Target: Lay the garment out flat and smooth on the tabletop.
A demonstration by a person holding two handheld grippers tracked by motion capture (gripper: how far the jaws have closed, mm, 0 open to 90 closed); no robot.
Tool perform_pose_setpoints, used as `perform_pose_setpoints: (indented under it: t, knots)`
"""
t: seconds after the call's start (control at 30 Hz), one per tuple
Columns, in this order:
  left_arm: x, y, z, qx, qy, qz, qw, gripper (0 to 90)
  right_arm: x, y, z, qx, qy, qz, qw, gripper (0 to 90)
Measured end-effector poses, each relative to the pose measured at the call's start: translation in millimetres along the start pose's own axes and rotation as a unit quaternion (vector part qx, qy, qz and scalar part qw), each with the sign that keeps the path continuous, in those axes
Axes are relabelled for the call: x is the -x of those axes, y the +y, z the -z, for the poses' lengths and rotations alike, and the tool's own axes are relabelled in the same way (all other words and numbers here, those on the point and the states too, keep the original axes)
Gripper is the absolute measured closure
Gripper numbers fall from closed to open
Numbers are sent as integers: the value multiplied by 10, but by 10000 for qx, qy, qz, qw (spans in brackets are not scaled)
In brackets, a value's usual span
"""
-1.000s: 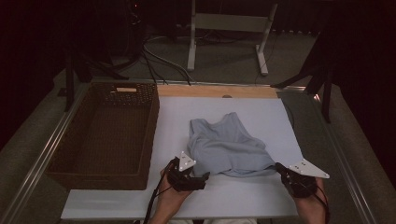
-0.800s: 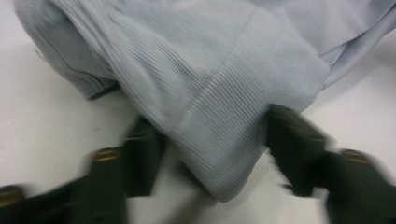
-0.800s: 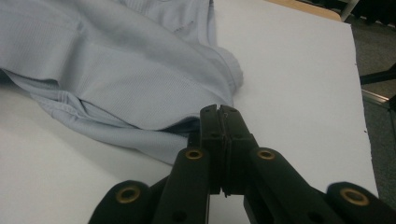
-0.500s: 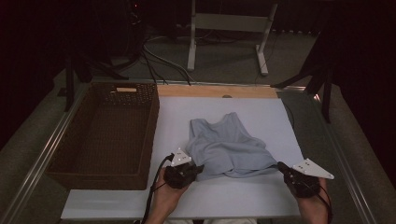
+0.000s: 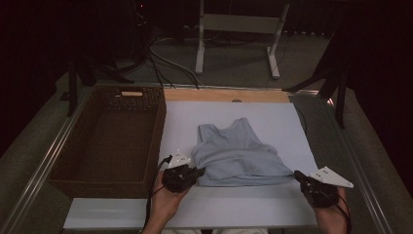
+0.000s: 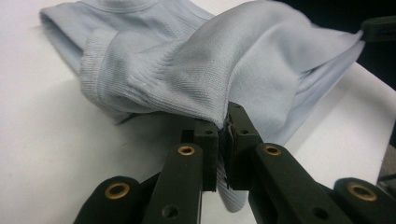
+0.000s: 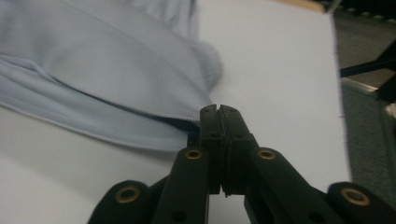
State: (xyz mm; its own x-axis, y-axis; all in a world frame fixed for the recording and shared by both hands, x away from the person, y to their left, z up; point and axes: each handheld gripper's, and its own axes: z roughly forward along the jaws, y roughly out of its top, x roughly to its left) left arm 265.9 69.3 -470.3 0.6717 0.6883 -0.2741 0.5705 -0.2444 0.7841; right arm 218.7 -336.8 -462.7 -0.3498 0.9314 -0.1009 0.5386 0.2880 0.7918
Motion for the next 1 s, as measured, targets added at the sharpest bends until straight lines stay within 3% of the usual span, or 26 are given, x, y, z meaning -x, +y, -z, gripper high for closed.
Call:
perform_pose_setpoints:
  t: [0.2,0.33,0.47,1.0]
  knots:
    - [42,20,-10,2,-113,-107,9999,869,-11,18,-49,-30,184,-109,9998,564]
    - [37,18,-6,-5,-121,-139,9998,868,-11,77,-103,38,249,-316,9992,432]
    - [37,17,-8,9,-123,-158,9998,868,4,118,-173,44,309,-535,9981,354]
    - [23,15,-5,36,-105,-174,9998,868,56,245,-541,-93,198,-887,9958,405]
